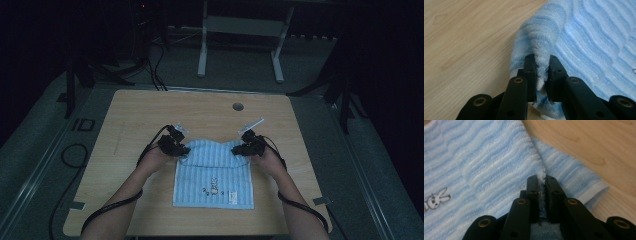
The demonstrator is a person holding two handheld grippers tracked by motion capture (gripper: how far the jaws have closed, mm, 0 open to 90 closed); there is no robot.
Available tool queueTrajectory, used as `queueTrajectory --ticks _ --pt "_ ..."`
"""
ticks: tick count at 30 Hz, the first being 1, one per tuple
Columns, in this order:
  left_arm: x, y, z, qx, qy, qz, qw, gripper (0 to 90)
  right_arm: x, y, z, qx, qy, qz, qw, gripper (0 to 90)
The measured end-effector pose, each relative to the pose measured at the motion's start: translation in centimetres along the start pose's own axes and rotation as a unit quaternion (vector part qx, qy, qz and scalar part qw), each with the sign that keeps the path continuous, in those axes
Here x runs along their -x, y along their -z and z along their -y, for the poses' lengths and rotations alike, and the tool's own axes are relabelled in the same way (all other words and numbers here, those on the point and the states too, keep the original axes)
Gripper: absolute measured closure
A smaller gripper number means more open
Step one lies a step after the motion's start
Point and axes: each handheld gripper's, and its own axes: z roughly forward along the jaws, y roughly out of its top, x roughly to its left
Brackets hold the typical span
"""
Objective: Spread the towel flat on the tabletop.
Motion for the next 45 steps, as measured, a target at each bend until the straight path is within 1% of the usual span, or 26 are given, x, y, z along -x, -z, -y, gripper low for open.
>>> queueTrajectory --ticks 4,7,10,12,13,14,16,18,19,20,21,22,23,24,26,27,30,31,33,34,35,37,39,41,43,45 --pt "0.1 1.3 0.2 0.018 0.003 -0.020 0.9996 60.5 -0.2 0.9 -0.2 0.011 0.005 0.009 0.9999 58.5" --pt "0.5 3.2 0.6 0.042 -0.007 -0.020 0.9989 50.5 -0.5 2.1 -0.4 0.016 0.010 0.011 0.9998 45.3" --pt "1.7 5.3 1.1 0.069 -0.024 -0.015 0.9972 43.2 -1.2 4.0 -0.5 0.033 0.024 0.020 0.9989 37.9" --pt "2.6 6.4 1.5 0.080 -0.034 -0.011 0.9962 39.9 -2.1 5.4 -0.5 0.049 0.042 0.032 0.9974 37.6" --pt "3.3 7.0 1.9 0.087 -0.040 -0.002 0.9954 39.7 -3.4 6.7 -0.2 0.055 0.058 0.030 0.9964 38.8" --pt "3.9 7.3 2.3 0.086 -0.044 0.009 0.9953 39.7 -3.4 6.7 -0.2 0.055 0.058 0.030 0.9964 38.8" --pt "5.1 7.4 3.1 0.080 -0.060 0.022 0.9947 40.3 -4.8 7.3 0.5 0.055 0.071 0.013 0.9959 46.2" --pt "6.2 7.0 3.9 0.071 -0.072 0.037 0.9942 41.0 -6.1 7.3 1.4 0.046 0.084 -0.003 0.9954 48.8" --pt "6.7 6.7 4.3 0.064 -0.080 0.045 0.9938 41.1 -7.3 6.8 2.7 0.036 0.097 -0.025 0.9943 51.9" --pt "7.1 6.3 4.7 0.054 -0.090 0.049 0.9933 41.1 -7.8 6.4 3.5 0.032 0.100 -0.031 0.9940 51.9" --pt "7.6 5.8 5.2 0.046 -0.098 0.051 0.9928 41.1 -7.8 6.4 3.5 0.032 0.100 -0.031 0.9940 51.9" --pt "7.8 5.2 5.5 0.037 -0.104 0.051 0.9925 41.0 -8.0 5.9 4.2 0.022 0.098 -0.039 0.9942 51.6" --pt "7.9 4.6 5.8 0.029 -0.105 0.055 0.9925 41.1 -8.3 5.4 4.8 0.011 0.102 -0.038 0.9940 49.8" --pt "7.8 3.9 6.0 0.019 -0.110 0.048 0.9927 41.1 -8.3 4.8 5.5 0.003 0.104 -0.032 0.9940 47.9" --pt "7.4 3.1 6.2 0.009 -0.107 0.042 0.9933 41.7 -8.0 3.9 6.3 -0.013 0.096 -0.028 0.9949 47.1" --pt "7.2 2.6 6.3 0.005 -0.110 0.035 0.9934 41.8 -7.8 3.6 6.6 -0.014 0.096 -0.018 0.9951 47.0" --pt "6.7 1.5 6.4 -0.009 -0.106 0.029 0.9939 43.0 -7.1 2.9 6.9 -0.025 0.087 -0.014 0.9958 47.5" --pt "6.5 1.2 6.5 -0.004 -0.108 0.032 0.9936 43.0 -6.9 2.6 6.9 -0.030 0.086 -0.011 0.9958 49.4" --pt "6.2 1.1 6.5 0.003 -0.101 0.034 0.9943 43.3 -6.7 2.5 6.9 -0.028 0.082 -0.009 0.9962 53.6" --pt "6.3 1.1 6.6 0.007 -0.109 0.029 0.9936 44.5 -6.7 2.5 6.8 -0.029 0.084 -0.004 0.9961 57.9" --pt "6.4 1.1 6.6 0.011 -0.110 0.033 0.9933 46.1 -6.8 2.5 6.8 -0.031 0.091 0.009 0.9953 62.1" --pt "6.8 1.2 6.8 0.018 -0.112 0.038 0.9928 56.6 -7.1 2.5 6.8 -0.031 0.101 0.006 0.9944 73.1" --pt "7.2 1.2 6.7 0.014 -0.120 0.044 0.9917 72.4 -7.5 2.4 6.8 -0.033 0.107 0.003 0.9937 83.1" --pt "7.6 1.3 6.5 0.006 -0.122 0.035 0.9919 84.2 -7.9 2.4 6.6 -0.037 0.121 0.007 0.9919 85.5" --pt "7.6 1.7 6.3 0.017 -0.121 0.036 0.9919 85.2 -7.9 2.5 6.5 -0.036 0.121 0.007 0.9920 85.6" --pt "7.4 2.5 5.9 0.030 -0.110 0.037 0.9928 86.0 -7.8 3.2 6.2 -0.026 0.115 0.006 0.9930 85.9"
